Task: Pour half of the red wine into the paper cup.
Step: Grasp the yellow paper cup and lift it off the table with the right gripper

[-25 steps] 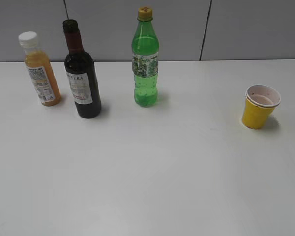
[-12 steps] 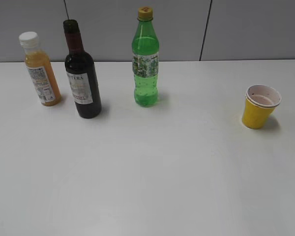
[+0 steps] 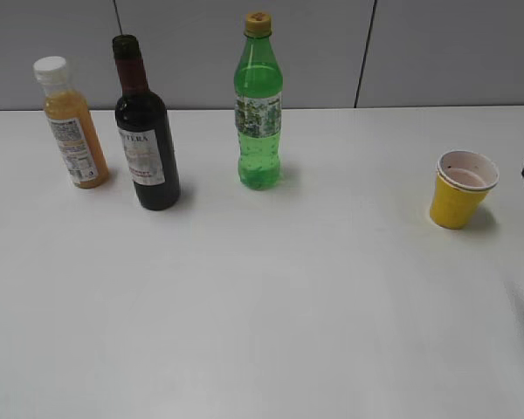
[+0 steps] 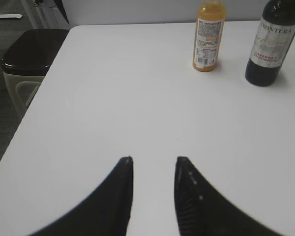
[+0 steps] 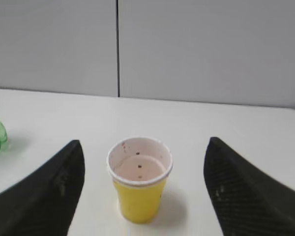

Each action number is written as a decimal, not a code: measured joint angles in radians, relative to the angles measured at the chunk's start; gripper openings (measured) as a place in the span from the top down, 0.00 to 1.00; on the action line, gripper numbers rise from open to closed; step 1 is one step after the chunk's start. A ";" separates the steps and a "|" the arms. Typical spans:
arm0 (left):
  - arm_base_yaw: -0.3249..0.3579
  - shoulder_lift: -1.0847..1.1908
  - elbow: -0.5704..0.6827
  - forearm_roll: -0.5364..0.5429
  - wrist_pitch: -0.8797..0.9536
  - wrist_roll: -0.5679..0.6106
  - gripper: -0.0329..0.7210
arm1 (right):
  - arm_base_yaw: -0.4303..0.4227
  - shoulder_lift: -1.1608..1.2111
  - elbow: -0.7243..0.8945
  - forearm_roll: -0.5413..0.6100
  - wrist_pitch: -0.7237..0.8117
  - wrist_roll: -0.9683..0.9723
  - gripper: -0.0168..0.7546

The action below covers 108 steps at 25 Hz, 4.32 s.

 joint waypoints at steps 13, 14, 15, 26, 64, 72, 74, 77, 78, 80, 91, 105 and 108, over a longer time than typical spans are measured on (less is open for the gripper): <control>0.000 0.000 0.000 0.000 0.000 0.000 0.65 | 0.000 0.405 0.119 0.030 -0.296 0.006 0.24; 0.000 0.000 0.000 0.000 0.000 0.000 0.65 | 0.000 0.437 0.115 0.030 -0.296 0.006 0.24; 0.000 0.000 0.000 0.000 0.000 0.000 0.65 | 0.000 0.471 0.108 0.026 -0.296 0.007 0.24; 0.000 0.000 0.000 0.000 0.000 0.000 0.65 | 0.000 0.608 -0.036 -0.025 -0.304 -0.013 0.23; 0.000 0.000 0.000 0.000 0.000 0.000 0.65 | 0.000 0.939 -0.367 -0.030 -0.307 -0.062 0.23; 0.000 0.000 0.000 0.000 0.000 0.000 0.65 | 0.000 0.976 -0.410 -0.030 -0.307 -0.062 0.23; 0.000 0.000 0.000 0.000 0.000 0.000 0.65 | 0.000 0.985 -0.414 -0.030 -0.307 -0.062 0.23; 0.000 0.000 0.000 0.000 0.000 0.000 0.65 | 0.000 0.995 -0.416 -0.030 -0.309 -0.062 0.23; 0.000 0.000 0.000 0.000 0.000 0.000 0.65 | 0.000 0.995 -0.417 -0.030 -0.309 -0.062 0.23; 0.000 0.000 0.000 0.000 0.000 0.000 0.65 | 0.000 0.995 -0.417 -0.030 -0.309 -0.062 0.23; 0.000 0.000 0.000 0.000 0.000 0.000 0.65 | 0.000 0.995 -0.447 -0.031 -0.309 -0.063 0.23; 0.000 0.000 0.000 0.000 0.000 0.000 0.65 | 0.000 0.995 -0.452 -0.031 -0.309 -0.063 0.34; 0.000 0.000 0.000 0.000 0.000 0.000 0.65 | 0.000 0.995 -0.452 -0.031 -0.309 -0.063 0.39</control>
